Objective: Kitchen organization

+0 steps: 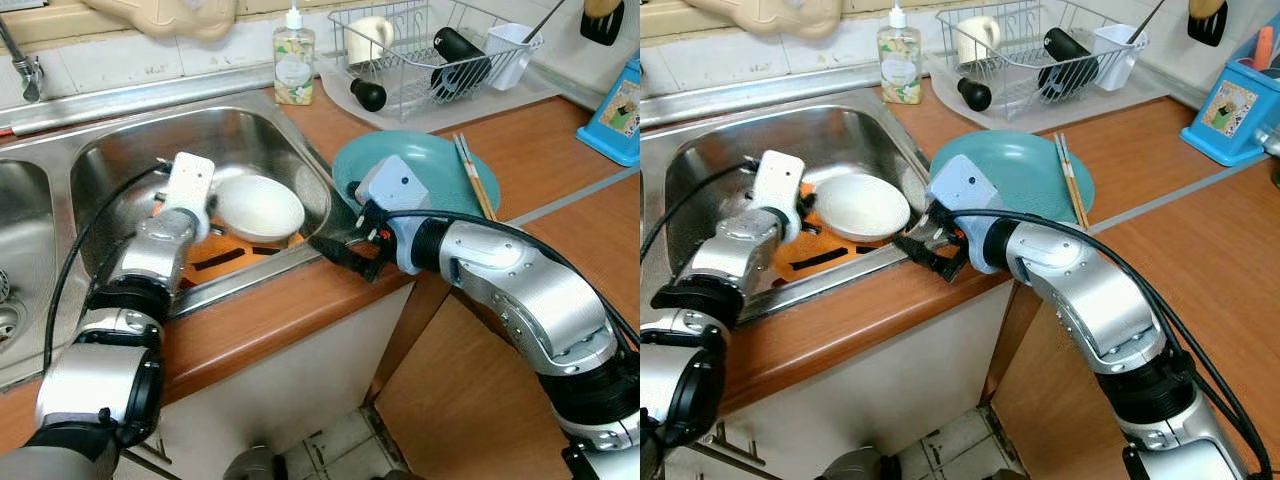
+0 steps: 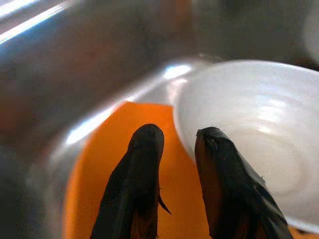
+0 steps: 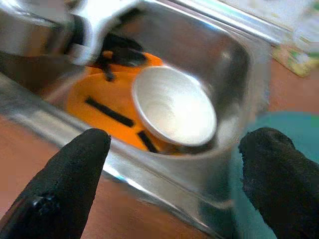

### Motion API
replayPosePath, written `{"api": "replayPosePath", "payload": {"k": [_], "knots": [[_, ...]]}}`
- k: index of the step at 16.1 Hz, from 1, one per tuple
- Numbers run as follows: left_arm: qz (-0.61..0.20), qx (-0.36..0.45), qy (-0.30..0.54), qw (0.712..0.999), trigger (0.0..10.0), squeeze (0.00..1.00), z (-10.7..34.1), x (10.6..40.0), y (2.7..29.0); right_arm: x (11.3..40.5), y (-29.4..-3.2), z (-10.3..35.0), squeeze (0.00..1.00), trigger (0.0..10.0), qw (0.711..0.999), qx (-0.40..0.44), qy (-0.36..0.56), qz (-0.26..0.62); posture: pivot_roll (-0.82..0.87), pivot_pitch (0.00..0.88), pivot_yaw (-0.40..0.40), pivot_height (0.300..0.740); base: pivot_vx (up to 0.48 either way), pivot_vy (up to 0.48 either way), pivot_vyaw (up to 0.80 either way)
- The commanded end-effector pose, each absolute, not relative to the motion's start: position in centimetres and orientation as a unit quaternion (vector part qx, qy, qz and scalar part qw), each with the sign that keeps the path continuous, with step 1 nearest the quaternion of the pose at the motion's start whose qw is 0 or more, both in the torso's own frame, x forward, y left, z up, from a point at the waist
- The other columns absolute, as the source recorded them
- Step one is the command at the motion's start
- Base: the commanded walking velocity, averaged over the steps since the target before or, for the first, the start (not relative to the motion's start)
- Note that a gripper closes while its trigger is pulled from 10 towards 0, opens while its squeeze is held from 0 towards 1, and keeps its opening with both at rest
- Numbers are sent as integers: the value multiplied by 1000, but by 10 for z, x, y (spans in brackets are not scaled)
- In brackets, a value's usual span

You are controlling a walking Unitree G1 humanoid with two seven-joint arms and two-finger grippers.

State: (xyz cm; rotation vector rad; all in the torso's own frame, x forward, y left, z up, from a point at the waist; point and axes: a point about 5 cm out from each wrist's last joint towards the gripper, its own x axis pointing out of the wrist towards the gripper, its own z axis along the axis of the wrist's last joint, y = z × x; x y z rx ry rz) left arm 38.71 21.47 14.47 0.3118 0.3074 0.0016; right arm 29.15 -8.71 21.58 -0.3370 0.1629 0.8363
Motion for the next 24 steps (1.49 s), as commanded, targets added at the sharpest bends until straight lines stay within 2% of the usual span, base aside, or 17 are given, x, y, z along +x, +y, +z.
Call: {"api": "replayPosePath", "payload": {"k": [1, 4, 7, 11, 12, 13, 15, 17, 18, 20, 21, 22, 23, 24], "knots": [[5, 169, 117, 979, 10000, 0, 157, 390, 216, 301, -100, 221, 1000, 10000, 918, -154, 80, 357, -73, 15, 25, 740, 0, 0, 0], [8, 171, 55, 984, 10000, 0, 171, 389, 216, 317, -121, 227, 1000, 10000, 950, -109, 94, 278, -72, 17, 21, 740, 0, 0, 0], [-15, 136, -5, 991, 10000, 0, 184, 383, 206, 330, -129, 234, 1000, 10000, 959, -123, 81, 241, -73, 18, 20, 740, 0, 0, 0], [-61, 121, -44, 990, 10000, 0, 194, 367, 185, 358, -153, 238, 1000, 10000, 977, -134, 115, 116, -72, 18, 16, 740, 0, 0, 0], [-102, 108, -64, 987, 10000, 0, 200, 359, 174, 366, -163, 239, 835, 10000, 979, -129, 130, 85, -70, 19, 13, 740, 0, 0, 0], [-124, 104, -71, 984, 10000, 0, 203, 354, 169, 369, -167, 239, 0, 10000, 979, -136, 136, 69, -70, 21, 11, 740, 0, 0, 0], [-155, 97, -74, 980, 10000, 0, 205, 346, 162, 373, -174, 236, 0, 10000, 977, -141, 156, 37, -69, 22, 9, 740, 0, 0, 0], [-207, 90, -75, 971, 10000, 153, 208, 334, 151, 378, -183, 229, 0, 10000, 973, -136, 184, 7, -67, 25, 7, 740, 0, 0, 0], [-222, 86, -75, 968, 10000, 1000, 209, 330, 147, 379, -184, 226, 0, 10000, 973, -131, 190, 5, -67, 27, 6, 740, 0, 0, 0], [-253, 89, -79, 960, 10000, 1000, 212, 324, 137, 378, -183, 217, 0, 10000, 972, -111, 209, 14, -66, 27, 7, 740, 0, 0, 0], [-267, 84, -79, 957, 10000, 451, 214, 321, 134, 377, -182, 214, 0, 10000, 971, -104, 215, 17, -66, 27, 7, 740, 0, 0, 0], [-281, 78, -80, 953, 10000, 0, 215, 319, 131, 377, -181, 213, 0, 8471, 971, -96, 216, 23, -66, 27, 7, 740, 0, 0, 0], [-328, 79, -75, 938, 10000, 0, 217, 311, 123, 377, -178, 211, 0, 4824, 972, -83, 218, 35, -65, 27, 9, 740, 0, 0, 0], [-340, 79, -71, 934, 10000, 0, 216, 309, 121, 377, -177, 211, 0, 4392, 972, -82, 219, 36, -65, 27, 9, 740, 0, 0, 0]]}}
